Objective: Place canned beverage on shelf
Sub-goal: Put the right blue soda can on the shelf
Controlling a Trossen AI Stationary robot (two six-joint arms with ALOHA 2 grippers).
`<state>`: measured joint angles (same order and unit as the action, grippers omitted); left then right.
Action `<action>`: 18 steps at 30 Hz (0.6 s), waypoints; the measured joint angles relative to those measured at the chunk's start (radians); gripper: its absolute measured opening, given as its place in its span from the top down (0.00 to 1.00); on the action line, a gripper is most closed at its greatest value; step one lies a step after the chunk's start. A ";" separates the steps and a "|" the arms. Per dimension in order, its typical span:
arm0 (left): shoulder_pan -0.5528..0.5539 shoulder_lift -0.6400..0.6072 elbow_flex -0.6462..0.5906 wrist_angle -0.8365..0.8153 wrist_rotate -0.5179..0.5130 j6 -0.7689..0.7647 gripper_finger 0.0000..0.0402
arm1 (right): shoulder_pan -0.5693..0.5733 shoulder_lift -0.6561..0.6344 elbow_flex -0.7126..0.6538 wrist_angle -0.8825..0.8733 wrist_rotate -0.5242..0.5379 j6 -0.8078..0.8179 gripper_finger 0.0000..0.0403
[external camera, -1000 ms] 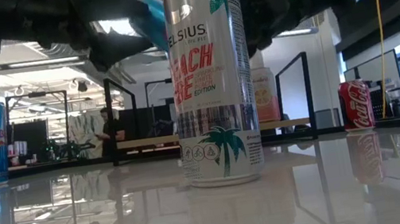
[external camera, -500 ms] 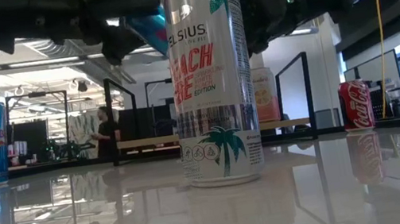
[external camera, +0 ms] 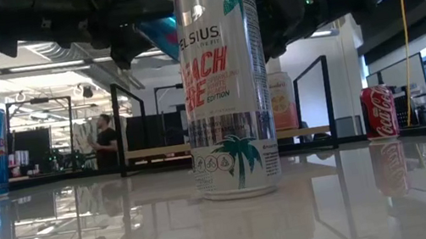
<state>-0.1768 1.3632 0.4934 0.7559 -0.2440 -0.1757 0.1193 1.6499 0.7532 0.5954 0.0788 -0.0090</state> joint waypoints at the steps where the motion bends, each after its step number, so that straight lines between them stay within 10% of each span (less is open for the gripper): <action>1: 0.000 -0.002 0.000 -0.001 0.000 0.002 0.46 | 0.000 -0.013 0.000 -0.017 0.001 0.002 0.33; 18: 0.131 -0.039 0.456 -0.872 0.017 0.106 0.46 | 0.065 -0.453 0.001 -0.458 0.068 -0.069 0.16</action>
<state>-0.0460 1.3243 0.9490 -0.1166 -0.2267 -0.0693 0.1840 1.1968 0.7544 0.1371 0.1472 -0.0778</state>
